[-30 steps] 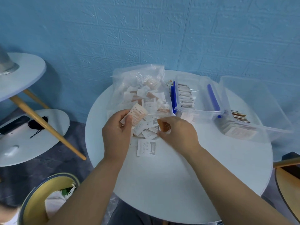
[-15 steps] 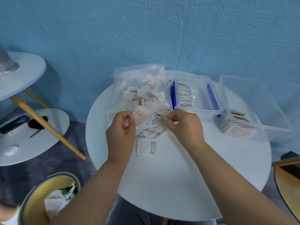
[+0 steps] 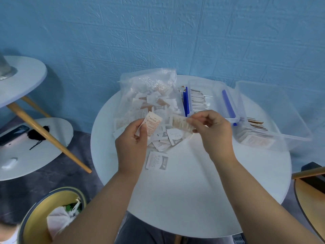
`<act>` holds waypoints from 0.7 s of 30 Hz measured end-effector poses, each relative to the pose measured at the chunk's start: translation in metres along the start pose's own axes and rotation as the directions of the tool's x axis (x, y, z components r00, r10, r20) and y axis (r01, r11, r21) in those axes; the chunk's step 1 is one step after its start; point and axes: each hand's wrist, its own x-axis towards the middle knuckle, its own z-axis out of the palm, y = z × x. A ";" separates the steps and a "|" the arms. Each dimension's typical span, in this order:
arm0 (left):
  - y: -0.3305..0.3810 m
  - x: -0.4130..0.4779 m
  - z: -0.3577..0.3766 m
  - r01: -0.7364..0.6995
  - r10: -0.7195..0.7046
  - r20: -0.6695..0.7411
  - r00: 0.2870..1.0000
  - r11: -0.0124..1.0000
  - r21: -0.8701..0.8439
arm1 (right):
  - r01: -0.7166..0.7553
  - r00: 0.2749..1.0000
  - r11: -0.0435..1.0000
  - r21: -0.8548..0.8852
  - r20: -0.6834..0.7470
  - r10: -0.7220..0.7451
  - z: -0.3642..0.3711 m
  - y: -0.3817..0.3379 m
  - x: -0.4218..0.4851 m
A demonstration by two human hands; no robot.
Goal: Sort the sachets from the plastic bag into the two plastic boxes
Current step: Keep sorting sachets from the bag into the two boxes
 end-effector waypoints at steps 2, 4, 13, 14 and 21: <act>0.001 -0.001 0.003 0.073 -0.071 0.048 0.996 0.997 -0.039 | -0.047 0.997 0.993 0.107 0.068 0.040 0.000 -0.007 -0.001; 0.005 -0.004 0.007 0.238 -0.215 0.133 0.968 0.952 -0.192 | -0.085 0.984 0.990 0.109 0.167 0.066 0.001 -0.009 -0.003; 0.011 -0.023 0.008 0.439 -0.307 0.408 0.860 0.853 -0.283 | -0.110 0.959 0.994 -0.021 0.261 0.112 0.018 0.010 -0.013; 0.007 -0.022 0.006 0.389 -0.286 0.394 0.873 0.896 -0.212 | -0.068 0.960 0.996 -0.057 0.268 0.081 0.018 0.013 -0.014; -0.016 -0.024 -0.018 -0.120 0.039 0.406 0.913 0.977 0.177 | 0.719 0.687 0.480 -0.502 0.618 -0.382 0.005 0.049 -0.011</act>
